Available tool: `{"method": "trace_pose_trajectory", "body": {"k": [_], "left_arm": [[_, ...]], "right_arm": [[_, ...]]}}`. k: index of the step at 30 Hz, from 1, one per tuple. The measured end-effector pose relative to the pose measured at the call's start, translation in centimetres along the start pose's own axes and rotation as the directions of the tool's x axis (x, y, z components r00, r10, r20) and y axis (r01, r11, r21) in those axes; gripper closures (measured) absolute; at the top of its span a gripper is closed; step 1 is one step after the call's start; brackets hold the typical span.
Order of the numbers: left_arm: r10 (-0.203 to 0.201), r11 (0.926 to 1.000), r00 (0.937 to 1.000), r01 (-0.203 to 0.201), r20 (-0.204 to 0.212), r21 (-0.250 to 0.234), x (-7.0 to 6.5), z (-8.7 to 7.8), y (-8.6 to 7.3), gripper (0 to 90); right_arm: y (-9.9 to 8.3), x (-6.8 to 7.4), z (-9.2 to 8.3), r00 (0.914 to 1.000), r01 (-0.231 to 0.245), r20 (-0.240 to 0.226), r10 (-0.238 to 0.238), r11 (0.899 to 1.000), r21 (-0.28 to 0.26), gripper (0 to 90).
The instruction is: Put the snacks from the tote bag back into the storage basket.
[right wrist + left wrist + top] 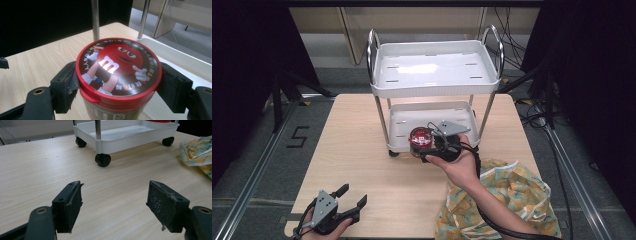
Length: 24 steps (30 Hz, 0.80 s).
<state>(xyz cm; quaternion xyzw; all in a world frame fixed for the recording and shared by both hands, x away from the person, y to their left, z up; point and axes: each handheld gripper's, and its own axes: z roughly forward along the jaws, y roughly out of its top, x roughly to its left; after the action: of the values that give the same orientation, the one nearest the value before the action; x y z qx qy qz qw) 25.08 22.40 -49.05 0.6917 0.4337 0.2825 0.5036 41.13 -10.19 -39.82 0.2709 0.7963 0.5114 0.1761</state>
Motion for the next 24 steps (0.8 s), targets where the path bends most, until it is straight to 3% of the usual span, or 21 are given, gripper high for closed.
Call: {"method": "trace_pose_trajectory", "body": {"k": [2, 4, 6, 11, 16, 17, 18, 21, 23, 24], "left_arm": [[0.006, 1.0000, 1.0000, -0.007, 0.002, 0.003, 0.1, 0.0, 0.0, 27.3], [0.006, 1.0000, 1.0000, -0.006, 0.003, 0.001, 0.1, 0.0, 0.0, 27.3], [0.003, 1.0000, 1.0000, -0.003, 0.000, 0.003, 0.0, 0.0, 0.0, 27.3], [0.008, 0.9999, 1.0000, -0.008, -0.001, 0.006, 0.1, 0.0, 0.0, 27.3], [0.006, 1.0000, 1.0000, -0.006, -0.002, 0.004, 0.1, 0.0, 0.0, 27.3], [0.007, 1.0000, 1.0000, -0.007, -0.002, 0.005, 0.1, -0.1, 0.0, 27.3], [0.006, 1.0000, 1.0000, -0.006, -0.002, 0.004, 0.1, -0.1, 0.0, 27.3], [0.007, 1.0000, 1.0000, -0.007, -0.002, 0.004, 0.1, -0.1, 0.0, 27.3], [0.007, 1.0000, 1.0000, -0.007, -0.001, 0.005, 0.1, -0.1, 0.0, 27.3], [0.007, 1.0000, 1.0000, -0.007, -0.002, 0.004, 0.1, -0.1, 0.0, 27.3]], "right_arm": [[0.1, 0.1, 0.0, 0.9999, -0.014, 0.002, 0.014, 1.000, 0.007, 26.2], [0.2, -0.1, 0.1, 0.9998, 0.011, 0.013, -0.011, 1.000, 0.001, 26.2], [0.2, 0.0, 0.3, 1.0000, -0.009, 0.001, 0.009, 1.000, 0.008, 26.2], [0.3, -0.1, 0.6, 0.9998, 0.008, 0.016, -0.008, 1.000, 0.002, 26.2], [0.4, -0.1, 0.8, 0.9999, -0.014, 0.006, 0.014, 1.000, 0.009, 26.2], [0.5, -0.2, 0.8, 0.9994, 0.015, 0.031, -0.015, 1.000, -0.005, 26.2], [0.5, -0.1, 1.0, 0.9999, -0.010, 0.012, 0.010, 1.000, 0.002, 26.2], [0.6, -0.1, 1.2, 1.0000, -0.009, 0.002, 0.009, 1.000, 0.006, 26.2], [0.7, -0.2, 1.3, 0.9999, 0.006, 0.014, -0.006, 1.000, 0.000, 26.2], [0.7, 0.0, 1.3, 0.9998, -0.010, 0.018, 0.010, 1.000, 0.004, 26.2]]}}
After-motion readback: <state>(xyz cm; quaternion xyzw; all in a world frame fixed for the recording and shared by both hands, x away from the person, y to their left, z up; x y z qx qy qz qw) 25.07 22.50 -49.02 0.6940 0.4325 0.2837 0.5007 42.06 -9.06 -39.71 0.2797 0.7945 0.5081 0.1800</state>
